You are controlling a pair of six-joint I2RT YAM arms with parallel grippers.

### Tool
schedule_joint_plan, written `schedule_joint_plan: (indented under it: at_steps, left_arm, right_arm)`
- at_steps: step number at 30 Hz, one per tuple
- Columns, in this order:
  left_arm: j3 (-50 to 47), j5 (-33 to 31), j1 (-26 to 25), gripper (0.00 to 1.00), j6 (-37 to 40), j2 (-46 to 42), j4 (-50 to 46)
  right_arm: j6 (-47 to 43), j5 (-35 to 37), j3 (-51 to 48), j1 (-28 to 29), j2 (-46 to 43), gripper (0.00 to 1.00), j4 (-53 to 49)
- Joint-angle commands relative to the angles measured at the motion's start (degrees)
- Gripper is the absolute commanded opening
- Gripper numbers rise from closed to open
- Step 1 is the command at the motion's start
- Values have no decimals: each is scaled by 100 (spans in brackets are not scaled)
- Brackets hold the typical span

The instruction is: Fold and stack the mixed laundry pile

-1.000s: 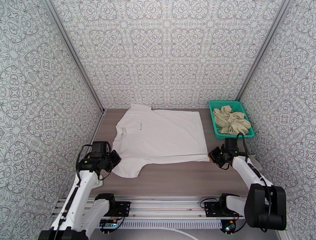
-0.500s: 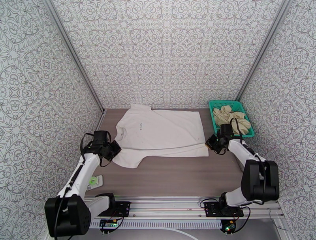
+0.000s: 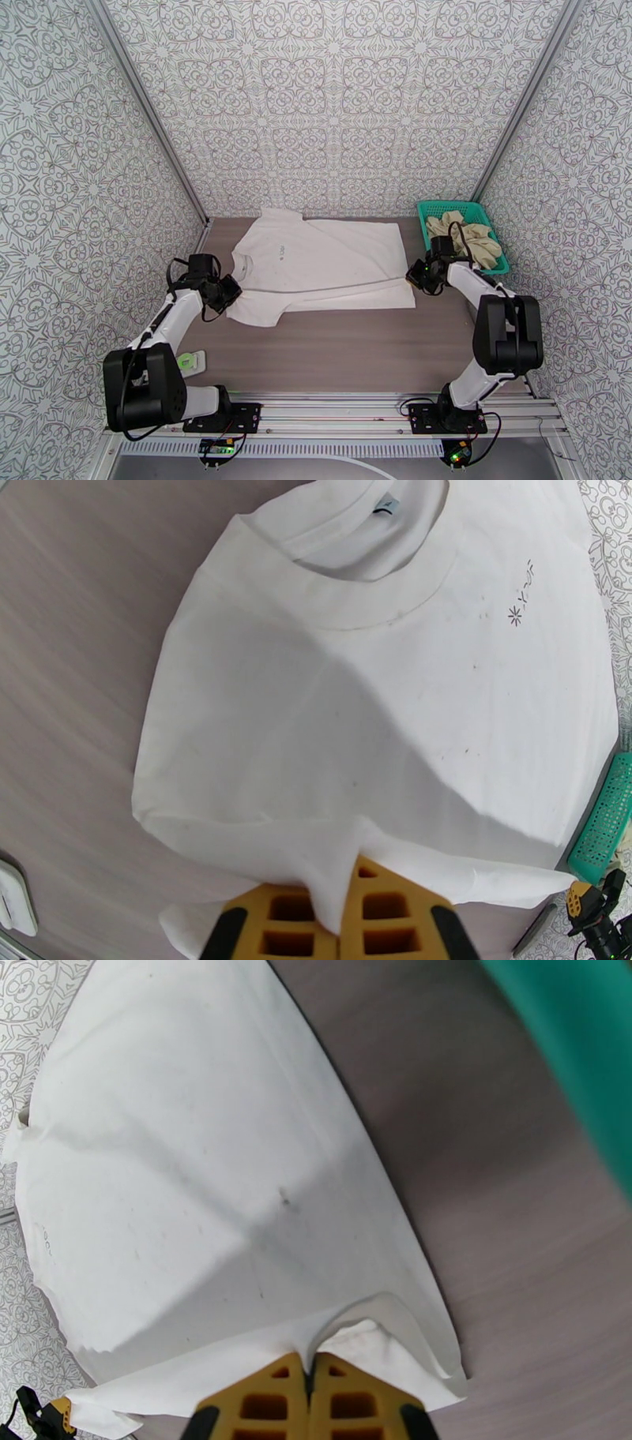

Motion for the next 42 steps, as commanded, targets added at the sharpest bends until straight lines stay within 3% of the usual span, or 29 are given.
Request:
schedule_joint_plan:
  at_steps: [1,8,10,13,16,19,23,28,34,39,42]
  left_arm:
    - [277,129,70,0,106,212,277]
    - [375,184,138,1,75,644,485]
    - [394,222,195,17,47,780,599]
    - [415,307,373,26,-56,1003,865]
    - [566,400,546,46,-29,1189,890]
    - [598,368,630,51,84,993,784]
    - [376,83,620,58,391,321,347]
    - [-566,68,203,58,309,-750,132]
    - [-1584,-52,-678,61,-459,-1762,138]
    - [-2206,-76,-1167,61,-1093,-1845,697]
    - [-2347,-75,-1487,56,-1414,-1500,1289]
  right_arm:
    - [-149,194,307,70,224,0,-99]
    - [-212,417,630,205,607,2,-123]
    - [-248,504,657,214,691,14,-54]
    - [-341,596,840,214,810,20,-23]
    - [-480,571,1049,239,835,28,-72]
    - [-611,673,1044,332,628,36,-169]
    - [-698,789,709,573,205,39,-134]
    - [-739,340,349,960,254,39,270]
    - [-679,243,438,1061,717,36,423]
    - [-689,282,450,1236,594,36,384]
    - [-648,300,350,1292,452,35,407]
